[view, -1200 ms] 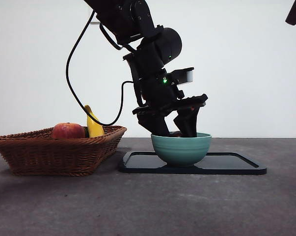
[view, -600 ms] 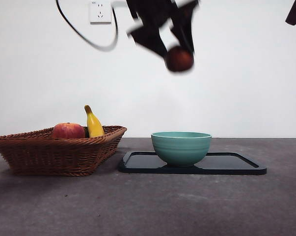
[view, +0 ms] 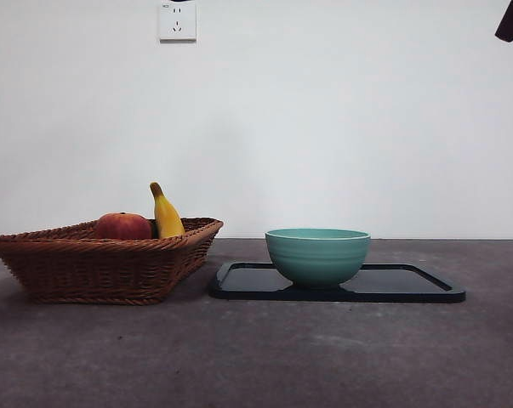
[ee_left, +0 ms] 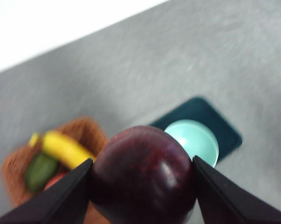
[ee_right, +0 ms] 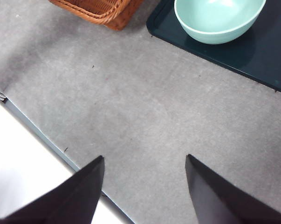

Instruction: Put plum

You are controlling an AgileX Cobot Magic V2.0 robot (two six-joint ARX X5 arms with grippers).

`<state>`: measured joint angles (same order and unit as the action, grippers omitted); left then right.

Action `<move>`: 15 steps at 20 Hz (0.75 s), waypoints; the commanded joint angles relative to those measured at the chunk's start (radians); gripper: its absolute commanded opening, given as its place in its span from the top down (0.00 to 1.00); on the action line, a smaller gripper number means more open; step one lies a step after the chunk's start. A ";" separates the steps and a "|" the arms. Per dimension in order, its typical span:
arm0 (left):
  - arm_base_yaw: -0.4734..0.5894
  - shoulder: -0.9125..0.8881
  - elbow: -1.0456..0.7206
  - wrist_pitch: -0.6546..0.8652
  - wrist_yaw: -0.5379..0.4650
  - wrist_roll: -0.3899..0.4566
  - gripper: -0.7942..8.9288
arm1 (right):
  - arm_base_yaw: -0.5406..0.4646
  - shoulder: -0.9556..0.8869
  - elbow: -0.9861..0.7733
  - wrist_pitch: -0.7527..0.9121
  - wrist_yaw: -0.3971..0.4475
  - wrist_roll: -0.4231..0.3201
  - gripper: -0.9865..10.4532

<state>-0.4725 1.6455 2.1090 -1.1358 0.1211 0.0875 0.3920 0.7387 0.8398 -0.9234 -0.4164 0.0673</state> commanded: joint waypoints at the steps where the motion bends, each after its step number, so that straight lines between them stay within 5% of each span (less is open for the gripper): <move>1: 0.013 -0.013 -0.005 -0.034 0.007 0.001 0.67 | 0.005 -0.004 0.010 0.010 -0.002 -0.006 0.67; 5: 0.048 -0.114 -0.235 0.058 0.007 -0.011 0.67 | 0.005 -0.018 0.010 0.009 -0.002 -0.008 0.67; 15: 0.143 -0.220 -0.881 0.588 0.005 -0.002 0.67 | 0.005 -0.037 0.010 0.002 -0.003 -0.003 0.67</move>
<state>-0.3279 1.4147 1.2224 -0.5674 0.1261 0.0799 0.3920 0.6968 0.8398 -0.9264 -0.4164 0.0673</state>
